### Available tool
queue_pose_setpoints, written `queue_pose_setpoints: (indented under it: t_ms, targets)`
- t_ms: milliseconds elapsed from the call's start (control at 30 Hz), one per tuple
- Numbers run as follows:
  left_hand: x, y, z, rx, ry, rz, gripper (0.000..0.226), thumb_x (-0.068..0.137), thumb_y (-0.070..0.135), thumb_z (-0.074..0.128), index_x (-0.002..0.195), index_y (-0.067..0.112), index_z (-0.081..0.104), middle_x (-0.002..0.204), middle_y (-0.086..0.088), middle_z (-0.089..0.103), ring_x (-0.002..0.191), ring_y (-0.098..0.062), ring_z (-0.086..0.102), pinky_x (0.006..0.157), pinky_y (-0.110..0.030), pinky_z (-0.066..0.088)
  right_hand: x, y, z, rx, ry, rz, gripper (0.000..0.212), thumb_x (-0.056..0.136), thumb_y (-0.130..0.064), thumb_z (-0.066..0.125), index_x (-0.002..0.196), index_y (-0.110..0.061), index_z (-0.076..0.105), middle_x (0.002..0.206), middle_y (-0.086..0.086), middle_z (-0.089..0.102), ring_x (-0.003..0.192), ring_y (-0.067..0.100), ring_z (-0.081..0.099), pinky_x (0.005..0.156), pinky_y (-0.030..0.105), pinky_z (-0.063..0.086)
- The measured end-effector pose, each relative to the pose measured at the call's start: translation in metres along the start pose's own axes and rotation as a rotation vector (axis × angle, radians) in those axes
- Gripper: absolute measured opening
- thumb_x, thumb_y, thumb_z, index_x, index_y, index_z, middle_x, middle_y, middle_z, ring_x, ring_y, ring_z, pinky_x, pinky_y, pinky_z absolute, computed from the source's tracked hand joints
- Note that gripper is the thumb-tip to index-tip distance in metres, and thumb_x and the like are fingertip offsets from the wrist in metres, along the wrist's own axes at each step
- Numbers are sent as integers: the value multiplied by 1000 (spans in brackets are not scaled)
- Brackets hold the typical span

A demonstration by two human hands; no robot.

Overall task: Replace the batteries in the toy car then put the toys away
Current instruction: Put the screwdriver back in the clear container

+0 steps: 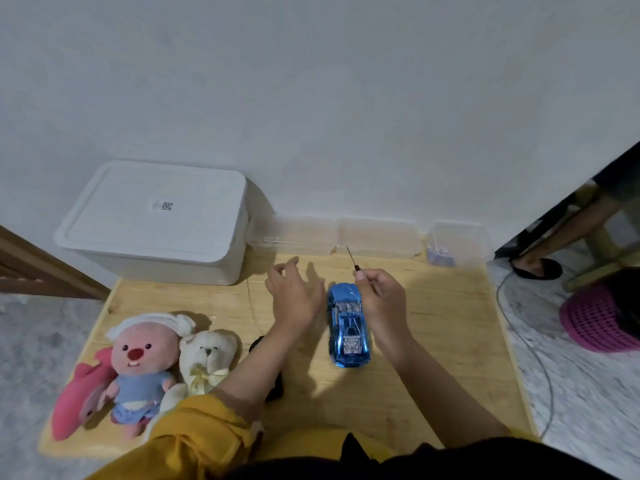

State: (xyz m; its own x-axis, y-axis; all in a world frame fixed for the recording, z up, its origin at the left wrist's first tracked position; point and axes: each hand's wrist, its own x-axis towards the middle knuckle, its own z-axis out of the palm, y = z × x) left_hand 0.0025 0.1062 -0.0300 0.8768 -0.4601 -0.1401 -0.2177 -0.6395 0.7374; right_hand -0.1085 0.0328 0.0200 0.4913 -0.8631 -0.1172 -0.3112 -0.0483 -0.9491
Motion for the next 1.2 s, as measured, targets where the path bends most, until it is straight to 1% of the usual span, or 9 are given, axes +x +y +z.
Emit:
queue_pose_setpoints:
  t_ms: [133,300,433,567,700,867,967,1067,1200]
  targets:
    - [25,1,-5,23,143,-65,76,79,30,70,140,8,29,133,-21,28,123,-36,28,91,-36,38,33,-6,24,74,-16,62,9,92,-18,58,85,-15,64,85,-2,63,76,2,56,64,6,44]
    - [53,13,-3,-159,151,-350,99,76,32,77,142,-2,12,140,-24,26,130,-35,26,103,-38,33,73,-10,46,44,-72,115,12,92,-18,59,88,-8,65,85,-2,63,76,3,56,64,15,41]
    - [69,13,3,-182,161,-315,101,77,33,76,141,-9,11,144,-27,26,134,-36,22,109,-38,25,93,-8,58,-32,-136,175,13,91,-24,59,85,-15,65,94,-3,64,96,14,56,76,25,39]
    - [77,18,5,-197,174,-312,104,76,32,76,142,-10,7,145,-28,24,135,-37,22,109,-36,25,102,-6,65,-45,-160,212,13,91,-27,58,84,-17,64,100,-3,63,102,16,55,81,27,37]
    - [80,20,6,-226,165,-348,106,76,32,77,143,-7,5,144,-31,23,132,-39,26,105,-36,30,105,-8,65,22,-102,200,12,91,-23,59,83,-16,64,89,-5,63,94,14,58,75,24,40]
    - [80,15,8,-218,168,-342,105,74,35,78,142,-6,10,141,-31,28,129,-38,29,99,-39,37,113,-21,62,163,-13,107,10,91,-15,60,83,-12,65,75,-9,60,70,-1,55,61,3,41]
    - [80,14,9,-176,169,-359,106,74,37,77,144,-3,7,138,-30,31,126,-39,35,97,-41,40,119,-30,60,220,2,57,9,91,-13,60,83,-11,65,75,-8,61,65,-7,55,63,4,42]
    - [80,16,8,-114,204,-346,114,72,40,78,148,3,2,134,-31,32,119,-42,40,97,-45,41,123,-33,59,243,-16,36,8,91,-13,60,86,-11,65,79,-7,63,71,-7,58,67,5,45]
    - [82,18,5,55,217,-250,116,70,39,79,150,13,0,130,-30,30,108,-42,44,93,-48,45,124,-31,61,242,-25,17,8,91,-12,60,85,-16,64,94,4,67,89,10,62,80,15,48]
